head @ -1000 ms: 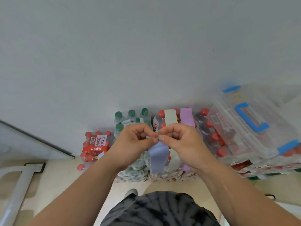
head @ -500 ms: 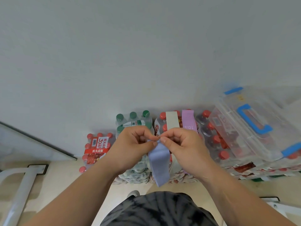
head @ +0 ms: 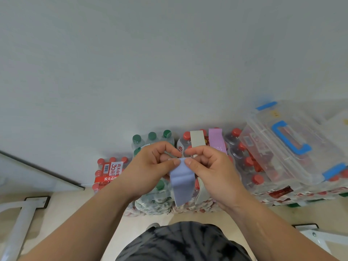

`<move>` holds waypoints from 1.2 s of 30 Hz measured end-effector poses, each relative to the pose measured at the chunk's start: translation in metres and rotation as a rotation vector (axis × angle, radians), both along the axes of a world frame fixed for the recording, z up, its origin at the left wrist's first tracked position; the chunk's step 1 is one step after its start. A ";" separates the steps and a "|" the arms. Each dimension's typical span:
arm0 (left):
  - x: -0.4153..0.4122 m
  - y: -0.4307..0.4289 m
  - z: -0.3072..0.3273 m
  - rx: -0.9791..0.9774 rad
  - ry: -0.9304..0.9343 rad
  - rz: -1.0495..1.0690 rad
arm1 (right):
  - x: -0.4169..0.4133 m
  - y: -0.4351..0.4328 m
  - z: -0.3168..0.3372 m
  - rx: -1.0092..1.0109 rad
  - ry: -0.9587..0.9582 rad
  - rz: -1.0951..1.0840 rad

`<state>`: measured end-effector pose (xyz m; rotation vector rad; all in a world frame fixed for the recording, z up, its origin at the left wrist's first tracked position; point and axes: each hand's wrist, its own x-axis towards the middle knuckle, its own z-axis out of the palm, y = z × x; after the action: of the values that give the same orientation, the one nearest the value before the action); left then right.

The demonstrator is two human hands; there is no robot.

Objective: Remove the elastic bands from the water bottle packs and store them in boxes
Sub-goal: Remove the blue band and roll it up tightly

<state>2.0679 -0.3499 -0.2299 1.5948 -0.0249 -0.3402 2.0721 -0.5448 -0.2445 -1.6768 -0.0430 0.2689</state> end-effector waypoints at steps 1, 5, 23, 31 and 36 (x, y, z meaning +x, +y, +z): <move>0.000 0.000 0.000 0.007 -0.001 -0.005 | 0.001 -0.001 0.001 -0.004 0.005 -0.004; -0.004 -0.001 -0.002 0.051 -0.035 0.023 | 0.003 0.001 0.003 -0.028 -0.022 0.005; -0.017 -0.004 0.010 -0.152 -0.069 0.122 | -0.006 -0.001 0.021 0.056 -0.127 0.106; -0.019 -0.002 0.011 -0.130 -0.071 0.117 | -0.010 -0.001 0.023 0.097 -0.121 0.120; -0.022 -0.004 0.016 -0.144 -0.067 0.110 | -0.009 -0.007 0.026 0.076 -0.122 0.118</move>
<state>2.0459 -0.3534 -0.2136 1.4583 -0.0126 -0.1950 2.0629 -0.5514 -0.2181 -1.6155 -0.2408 0.2507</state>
